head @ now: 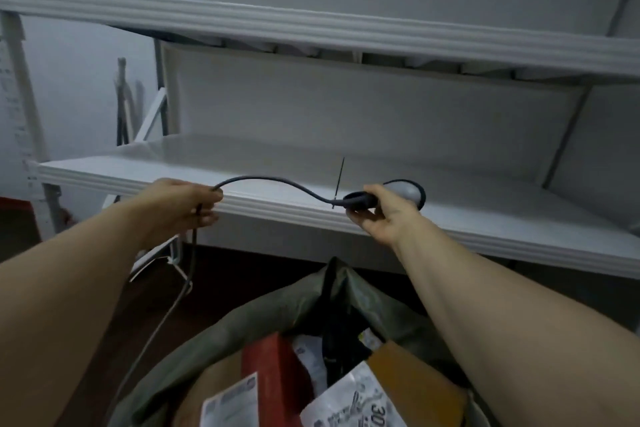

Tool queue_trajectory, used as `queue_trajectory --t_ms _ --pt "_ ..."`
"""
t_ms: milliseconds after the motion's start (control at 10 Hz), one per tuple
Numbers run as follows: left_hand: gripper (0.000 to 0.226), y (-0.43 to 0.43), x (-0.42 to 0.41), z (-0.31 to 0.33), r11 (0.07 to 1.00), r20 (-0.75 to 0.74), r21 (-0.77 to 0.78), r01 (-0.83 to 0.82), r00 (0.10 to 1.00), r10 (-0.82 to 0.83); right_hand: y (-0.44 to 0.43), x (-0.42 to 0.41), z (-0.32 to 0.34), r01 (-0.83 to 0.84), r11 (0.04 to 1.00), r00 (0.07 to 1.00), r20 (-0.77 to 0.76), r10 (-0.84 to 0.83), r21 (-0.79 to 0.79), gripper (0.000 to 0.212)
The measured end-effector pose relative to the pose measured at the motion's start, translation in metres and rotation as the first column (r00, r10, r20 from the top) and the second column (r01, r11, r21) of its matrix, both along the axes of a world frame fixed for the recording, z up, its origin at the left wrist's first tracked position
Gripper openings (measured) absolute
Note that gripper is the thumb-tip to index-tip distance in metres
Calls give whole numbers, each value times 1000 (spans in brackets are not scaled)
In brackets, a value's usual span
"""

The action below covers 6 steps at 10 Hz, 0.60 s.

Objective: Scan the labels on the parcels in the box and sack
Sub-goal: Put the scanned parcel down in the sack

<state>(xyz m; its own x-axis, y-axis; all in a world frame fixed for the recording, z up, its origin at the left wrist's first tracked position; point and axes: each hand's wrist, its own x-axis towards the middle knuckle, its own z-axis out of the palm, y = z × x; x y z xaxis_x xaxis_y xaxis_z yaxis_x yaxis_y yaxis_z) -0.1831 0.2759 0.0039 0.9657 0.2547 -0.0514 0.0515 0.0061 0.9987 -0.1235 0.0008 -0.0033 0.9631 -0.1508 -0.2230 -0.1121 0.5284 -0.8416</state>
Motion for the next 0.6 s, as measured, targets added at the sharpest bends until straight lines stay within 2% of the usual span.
queue_trajectory --t_ms 100,200,300,400,500,600 --pt "6 -21 50 -13 998 36 -32 -51 998 52 -7 42 -8 42 999 999 22 -42 -22 12" --pt "16 -39 86 -34 985 74 128 -117 991 108 -12 79 -20 179 982 984 24 -178 -66 29" --pt "19 -43 110 -56 917 116 322 -237 971 210 -15 105 -32 234 916 964 -40 -261 -327 38" --pt "18 -42 122 -67 897 96 333 -292 956 276 -23 120 -39 199 897 970 -53 -238 -395 32" --pt "35 -48 129 -69 924 55 282 -259 966 254 -28 114 -34 170 938 985 29 -169 -303 40" --pt "44 -64 122 -74 897 -103 438 -52 989 108 -39 98 -34 161 917 986 106 -131 -366 40"
